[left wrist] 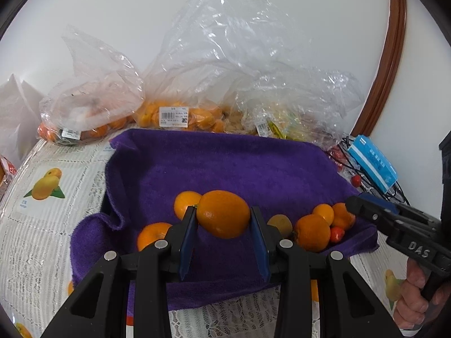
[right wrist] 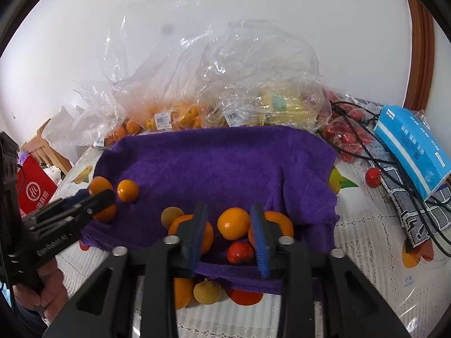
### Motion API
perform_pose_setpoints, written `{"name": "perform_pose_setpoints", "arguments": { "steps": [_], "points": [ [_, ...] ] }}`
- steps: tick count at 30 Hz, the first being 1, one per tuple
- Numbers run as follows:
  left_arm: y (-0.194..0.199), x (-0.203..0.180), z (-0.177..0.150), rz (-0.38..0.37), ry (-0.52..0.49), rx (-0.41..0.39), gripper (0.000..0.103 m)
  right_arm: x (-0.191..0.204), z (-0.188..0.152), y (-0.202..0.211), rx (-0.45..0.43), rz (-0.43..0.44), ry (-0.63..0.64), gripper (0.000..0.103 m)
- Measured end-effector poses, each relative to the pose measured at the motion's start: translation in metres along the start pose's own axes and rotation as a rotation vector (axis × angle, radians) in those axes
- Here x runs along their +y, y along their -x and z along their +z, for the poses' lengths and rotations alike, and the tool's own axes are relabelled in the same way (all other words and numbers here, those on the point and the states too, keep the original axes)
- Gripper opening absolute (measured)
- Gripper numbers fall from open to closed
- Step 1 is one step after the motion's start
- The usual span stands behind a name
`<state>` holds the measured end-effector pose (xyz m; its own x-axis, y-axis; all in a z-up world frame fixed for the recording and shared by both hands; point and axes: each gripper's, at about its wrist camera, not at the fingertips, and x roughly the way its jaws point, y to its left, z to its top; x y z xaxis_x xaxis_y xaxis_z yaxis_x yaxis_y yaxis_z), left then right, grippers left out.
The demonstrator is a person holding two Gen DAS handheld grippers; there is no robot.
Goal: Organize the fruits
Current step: 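Open the left tool to drop the orange onto the towel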
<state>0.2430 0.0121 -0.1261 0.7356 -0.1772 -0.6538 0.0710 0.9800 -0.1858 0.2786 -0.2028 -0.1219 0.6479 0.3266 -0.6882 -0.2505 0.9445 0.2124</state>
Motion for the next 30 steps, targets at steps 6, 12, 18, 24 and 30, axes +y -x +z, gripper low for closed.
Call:
{"name": "perform_pose_setpoints", "arguments": {
  "steps": [6, 12, 18, 24, 30],
  "points": [
    [-0.015, -0.004, -0.004, -0.016, -0.009, 0.066, 0.036, 0.000, 0.000, 0.005, -0.027, -0.032, -0.003, 0.046],
    [-0.017, -0.001, -0.006, -0.005, -0.005, 0.073, 0.041, 0.001, -0.001, 0.011, -0.063, -0.066, 0.016, 0.046],
    [-0.006, 0.000, -0.003, -0.009, -0.002, 0.036, 0.050, 0.005, 0.002, 0.014, -0.032, -0.055, 0.034, 0.046],
    [0.003, -0.002, -0.005, -0.021, -0.003, 0.009, 0.050, 0.004, -0.008, 0.016, -0.011, -0.036, 0.026, 0.037],
    [0.017, -0.011, -0.009, -0.015, -0.049, -0.025, 0.050, 0.014, -0.030, 0.019, 0.017, -0.025, 0.043, 0.024]
  ]
}}
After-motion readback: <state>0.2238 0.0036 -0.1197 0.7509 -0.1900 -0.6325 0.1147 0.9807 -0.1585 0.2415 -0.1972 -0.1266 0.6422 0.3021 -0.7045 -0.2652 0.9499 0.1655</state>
